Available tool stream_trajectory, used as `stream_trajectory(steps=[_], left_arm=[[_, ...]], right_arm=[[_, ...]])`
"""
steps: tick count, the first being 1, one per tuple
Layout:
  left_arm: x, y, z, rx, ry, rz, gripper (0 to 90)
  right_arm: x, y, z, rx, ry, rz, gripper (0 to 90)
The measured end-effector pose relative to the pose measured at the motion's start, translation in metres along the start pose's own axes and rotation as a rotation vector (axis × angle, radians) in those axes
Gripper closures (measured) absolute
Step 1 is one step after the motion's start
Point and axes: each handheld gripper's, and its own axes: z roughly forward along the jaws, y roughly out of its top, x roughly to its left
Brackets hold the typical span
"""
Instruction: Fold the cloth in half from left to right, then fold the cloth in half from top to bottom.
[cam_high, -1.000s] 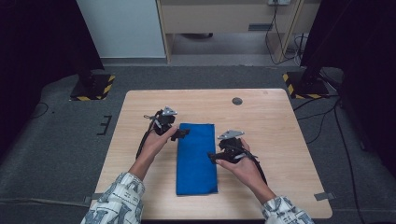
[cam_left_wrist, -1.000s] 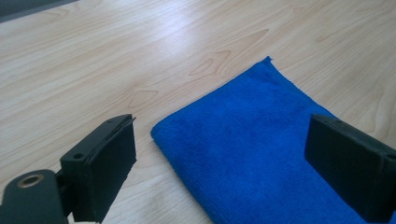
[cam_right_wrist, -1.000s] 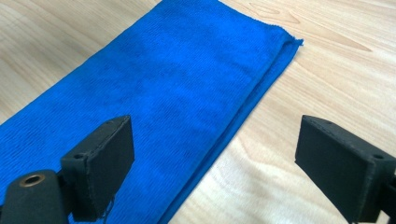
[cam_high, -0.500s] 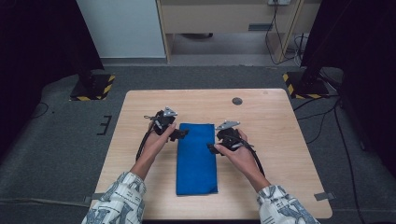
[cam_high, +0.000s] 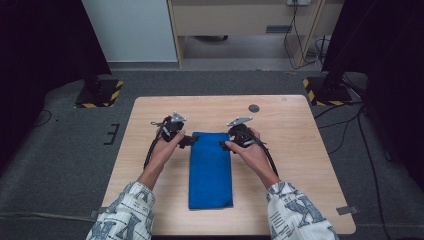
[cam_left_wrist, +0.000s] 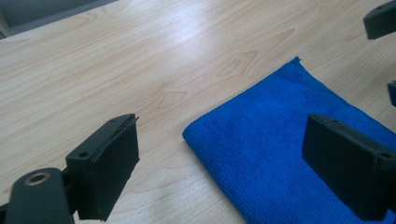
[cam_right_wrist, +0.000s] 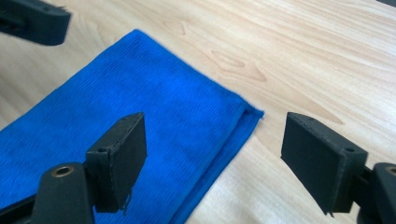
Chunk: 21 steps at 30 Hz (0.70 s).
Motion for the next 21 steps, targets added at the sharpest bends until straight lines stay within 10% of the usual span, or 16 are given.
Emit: stream_trajectory(steps=[21], left_arm=[[0.017,0.002,0.021,0.02,0.005,-0.046,13.9]], right_arm=[[-0.033,0.023,0.036,0.026,0.024,0.063,43.3]])
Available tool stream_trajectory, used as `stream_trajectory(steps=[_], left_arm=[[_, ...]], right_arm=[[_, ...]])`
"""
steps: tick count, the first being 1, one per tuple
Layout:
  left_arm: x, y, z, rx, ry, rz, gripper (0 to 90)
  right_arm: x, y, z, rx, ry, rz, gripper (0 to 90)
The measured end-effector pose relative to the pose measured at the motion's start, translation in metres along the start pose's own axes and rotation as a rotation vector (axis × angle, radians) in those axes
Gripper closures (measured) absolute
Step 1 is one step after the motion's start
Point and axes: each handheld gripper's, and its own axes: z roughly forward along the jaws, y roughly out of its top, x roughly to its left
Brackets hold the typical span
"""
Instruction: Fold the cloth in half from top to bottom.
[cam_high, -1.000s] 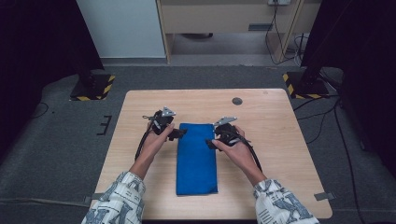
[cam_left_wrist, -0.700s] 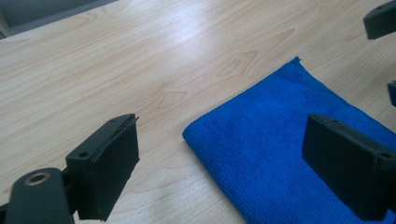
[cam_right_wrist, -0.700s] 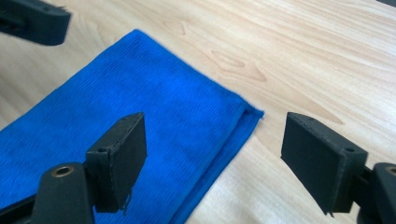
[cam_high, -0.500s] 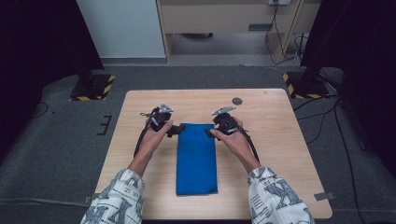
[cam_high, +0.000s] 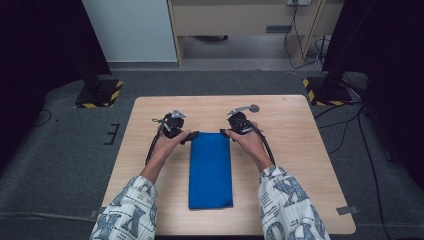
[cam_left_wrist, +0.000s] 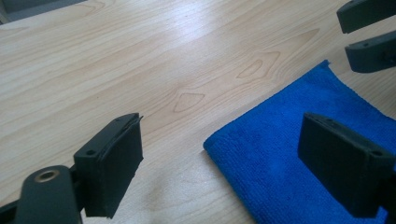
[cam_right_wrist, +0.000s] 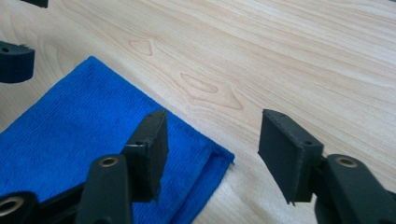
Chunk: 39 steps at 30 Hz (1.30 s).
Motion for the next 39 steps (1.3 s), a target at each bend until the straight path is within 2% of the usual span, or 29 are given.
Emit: stream_trajectory(steps=[1,2,3,11,12,15,20,22,24,28,32,38,39], left_arm=[[0.001,0.0,0.0,-0.002,0.003,-0.008,14.8],[0.001,-0.001,0.0,0.002,0.005,-0.016,15.7],[0.001,-0.001,0.0,0.019,0.014,-0.013,15.7],[0.001,-0.004,-0.001,0.026,0.02,-0.003,27.8],[0.001,-0.005,0.0,0.025,0.016,-0.005,29.0],[-0.001,-0.006,0.005,0.029,0.016,0.007,30.5],[0.002,-0.01,0.013,0.038,0.022,-0.009,27.6],[0.002,-0.011,0.015,0.047,0.021,-0.006,26.4],[0.002,-0.012,0.016,0.05,0.028,-0.004,26.2],[0.001,-0.014,0.019,0.06,0.032,-0.005,25.7],[0.0,-0.015,0.022,0.062,0.034,-0.01,26.3],[0.0,-0.02,0.028,0.097,0.035,-0.01,30.7],[-0.002,-0.02,0.029,0.091,0.038,-0.002,32.5]], right_arm=[[-0.001,0.001,0.002,-0.003,0.001,0.007,50.6],[-0.002,0.001,0.002,-0.003,0.007,0.017,53.4],[-0.002,0.001,0.002,-0.003,0.007,0.017,53.4],[0.0,0.0,0.002,0.0,-0.014,0.002,68.0],[0.0,0.0,0.004,0.0,-0.01,0.016,68.6],[0.001,-0.004,0.012,0.028,-0.01,0.026,67.0],[0.0,-0.009,0.022,0.051,-0.025,0.046,50.2],[-0.001,-0.01,0.022,0.047,-0.029,0.065,44.3],[-0.001,-0.01,0.024,0.052,-0.037,0.064,39.9],[-0.003,-0.014,0.026,0.057,-0.034,0.08,38.1],[-0.003,-0.017,0.027,0.037,-0.016,0.088,38.6],[0.006,-0.017,0.029,0.037,-0.01,0.04,47.3],[0.007,-0.017,0.029,0.036,-0.013,0.031,51.2]])
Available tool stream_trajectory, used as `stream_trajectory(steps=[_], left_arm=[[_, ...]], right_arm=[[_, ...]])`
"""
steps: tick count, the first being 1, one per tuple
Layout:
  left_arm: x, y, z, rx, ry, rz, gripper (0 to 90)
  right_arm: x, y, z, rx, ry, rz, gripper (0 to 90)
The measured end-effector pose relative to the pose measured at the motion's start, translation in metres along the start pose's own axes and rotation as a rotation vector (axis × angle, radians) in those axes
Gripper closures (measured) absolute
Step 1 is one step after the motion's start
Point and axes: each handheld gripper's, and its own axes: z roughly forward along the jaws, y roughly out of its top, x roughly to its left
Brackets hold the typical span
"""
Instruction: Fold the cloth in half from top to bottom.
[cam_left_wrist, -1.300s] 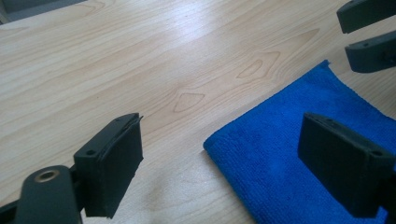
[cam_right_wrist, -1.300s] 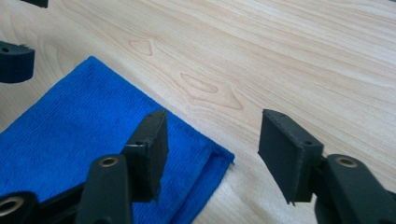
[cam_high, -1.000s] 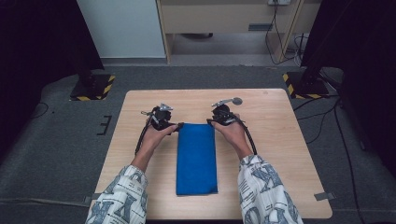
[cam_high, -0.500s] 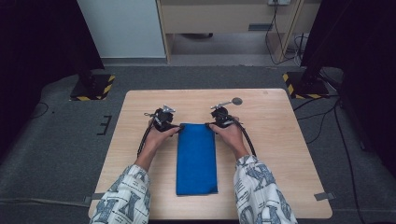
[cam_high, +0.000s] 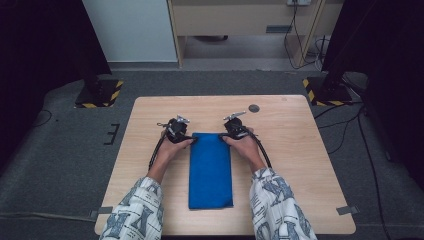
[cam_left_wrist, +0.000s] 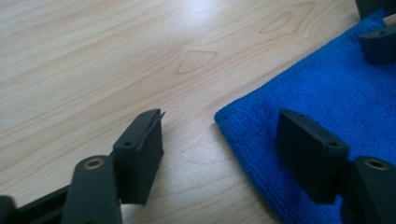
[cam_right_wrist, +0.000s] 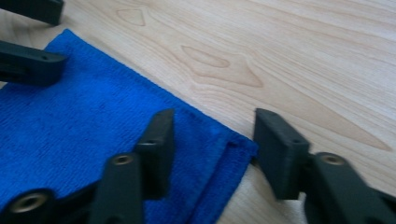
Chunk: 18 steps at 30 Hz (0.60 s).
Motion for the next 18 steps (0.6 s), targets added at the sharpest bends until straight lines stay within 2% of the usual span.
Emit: stream_trajectory(steps=[1,2,3,4,9,11,13,15,18], left_arm=[[-0.001,0.0,0.0,-0.004,0.0,0.01,33.6],[-0.002,0.0,0.0,-0.007,-0.006,0.015,40.2],[-0.004,0.0,0.0,-0.008,-0.01,0.019,40.2],[-0.005,0.0,-0.001,-0.011,-0.017,0.022,44.3],[-0.013,-0.004,-0.003,-0.033,-0.047,0.035,70.6],[-0.015,-0.004,-0.005,-0.028,-0.058,0.028,76.3],[-0.017,-0.002,-0.009,-0.03,-0.063,0.038,82.2],[-0.019,0.002,-0.016,-0.062,-0.071,0.034,86.3],[-0.023,0.009,-0.024,-0.082,-0.063,0.046,86.6]], right_arm=[[0.001,0.0,0.0,0.005,0.0,-0.004,54.4],[0.003,0.0,-0.001,0.005,0.002,-0.013,61.1],[0.003,0.0,-0.001,0.005,0.002,-0.013,61.1],[0.004,0.0,-0.001,0.006,0.004,-0.015,63.9],[0.008,-0.002,-0.001,0.001,0.042,0.004,83.6],[0.009,-0.001,-0.003,0.003,0.043,-0.003,85.5],[0.011,0.0,-0.007,0.003,0.042,-0.011,86.0],[0.013,0.006,-0.02,-0.033,0.046,-0.032,86.3],[0.012,0.008,-0.025,-0.043,0.045,-0.031,86.4]])
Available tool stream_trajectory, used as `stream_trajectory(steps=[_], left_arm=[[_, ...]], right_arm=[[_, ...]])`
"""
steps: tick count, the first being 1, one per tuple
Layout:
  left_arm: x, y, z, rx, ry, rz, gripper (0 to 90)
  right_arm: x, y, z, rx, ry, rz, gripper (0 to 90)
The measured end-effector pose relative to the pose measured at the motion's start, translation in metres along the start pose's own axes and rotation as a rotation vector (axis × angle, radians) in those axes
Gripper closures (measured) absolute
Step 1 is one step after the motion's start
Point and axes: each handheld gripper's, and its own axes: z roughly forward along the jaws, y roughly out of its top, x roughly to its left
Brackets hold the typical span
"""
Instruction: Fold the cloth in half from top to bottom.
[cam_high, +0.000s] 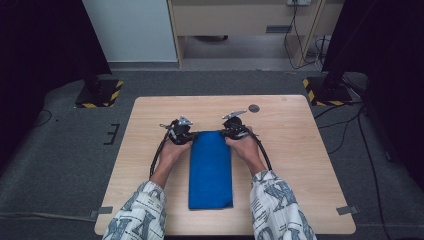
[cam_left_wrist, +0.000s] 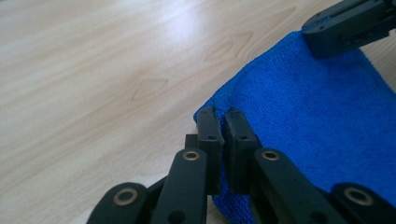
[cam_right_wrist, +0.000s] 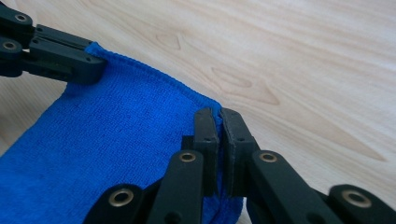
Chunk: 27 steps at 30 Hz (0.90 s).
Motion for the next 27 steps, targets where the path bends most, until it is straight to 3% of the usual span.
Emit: stream_trajectory(steps=[12,27], left_arm=[[-0.008,0.03,-0.017,-0.058,0.012,0.034,86.8],[0.002,0.049,-0.029,-0.116,0.034,0.007,86.9]], right_arm=[[-0.009,0.012,-0.026,-0.055,-0.008,-0.018,86.5],[-0.013,0.044,-0.039,-0.103,-0.013,-0.04,86.6]])
